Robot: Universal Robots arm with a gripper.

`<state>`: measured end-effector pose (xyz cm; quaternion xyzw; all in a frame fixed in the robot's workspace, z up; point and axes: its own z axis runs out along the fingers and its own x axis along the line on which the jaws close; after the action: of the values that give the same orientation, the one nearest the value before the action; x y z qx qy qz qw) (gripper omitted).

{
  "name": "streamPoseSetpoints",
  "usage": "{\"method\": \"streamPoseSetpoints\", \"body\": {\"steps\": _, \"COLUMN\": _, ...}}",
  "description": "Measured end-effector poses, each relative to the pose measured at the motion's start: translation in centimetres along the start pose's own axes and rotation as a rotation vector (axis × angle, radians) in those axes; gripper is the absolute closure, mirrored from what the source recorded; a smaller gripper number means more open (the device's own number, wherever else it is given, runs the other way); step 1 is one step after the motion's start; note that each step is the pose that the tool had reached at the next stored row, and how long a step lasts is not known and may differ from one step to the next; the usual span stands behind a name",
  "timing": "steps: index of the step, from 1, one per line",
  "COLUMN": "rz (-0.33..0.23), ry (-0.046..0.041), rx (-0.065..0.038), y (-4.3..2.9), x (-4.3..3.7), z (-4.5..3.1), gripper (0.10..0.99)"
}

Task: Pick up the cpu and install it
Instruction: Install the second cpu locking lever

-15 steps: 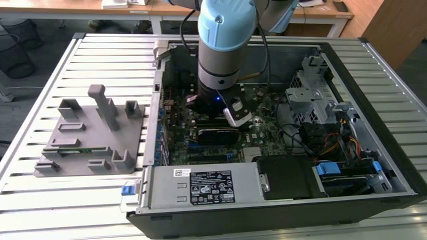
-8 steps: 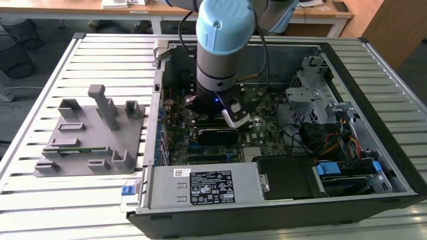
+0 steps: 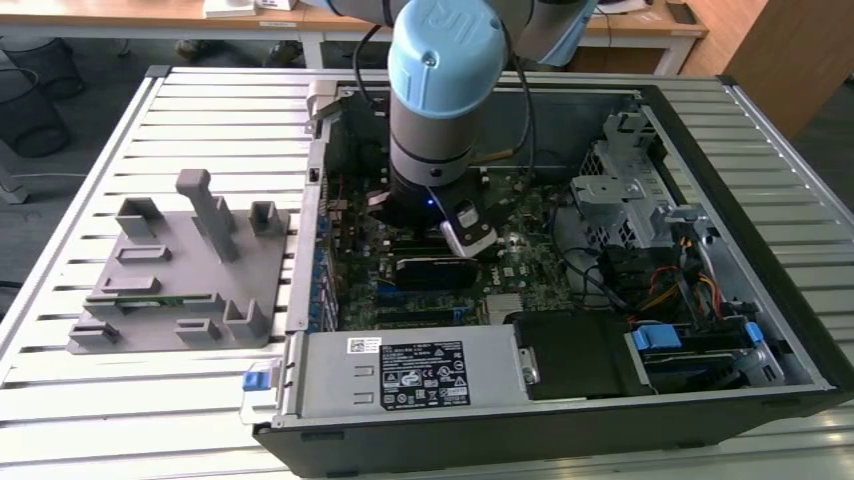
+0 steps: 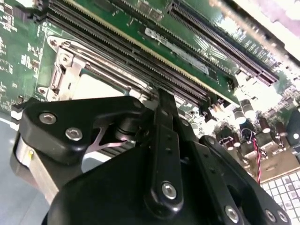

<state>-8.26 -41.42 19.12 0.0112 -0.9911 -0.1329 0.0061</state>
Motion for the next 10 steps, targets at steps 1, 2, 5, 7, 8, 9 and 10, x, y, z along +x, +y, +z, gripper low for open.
{"method": "streamPoseSetpoints", "body": {"steps": 1, "rz": 0.000, "ry": 0.0000, "rx": -0.003, "y": 0.00, "x": 0.02, "z": 0.01, "gripper": 0.980}}
{"method": "streamPoseSetpoints", "body": {"steps": 2, "rz": 0.000, "ry": -0.0001, "rx": -0.007, "y": -0.01, "x": 0.03, "z": 0.04, "gripper": 0.980}}
{"method": "streamPoseSetpoints", "body": {"steps": 5, "rz": 0.000, "ry": -0.0002, "rx": -0.016, "y": -0.04, "x": 0.03, "z": 0.15, "gripper": 0.980}}
{"method": "streamPoseSetpoints", "body": {"steps": 7, "rz": -0.001, "ry": -0.0003, "rx": -0.017, "y": -0.04, "x": 0.02, "z": 0.15, "gripper": 0.980}}
{"method": "streamPoseSetpoints", "body": {"steps": 8, "rz": -0.001, "ry": -0.0003, "rx": -0.017, "y": -0.03, "x": 0.03, "z": 0.11, "gripper": 0.980}}
{"method": "streamPoseSetpoints", "body": {"steps": 9, "rz": -0.001, "ry": -0.0003, "rx": -0.017, "y": 0.01, "x": 0.03, "z": -0.02, "gripper": 0.980}}
{"method": "streamPoseSetpoints", "body": {"steps": 10, "rz": -0.001, "ry": -0.0008, "rx": -0.018, "y": 0.07, "x": 0.04, "z": -0.17, "gripper": 0.980}}
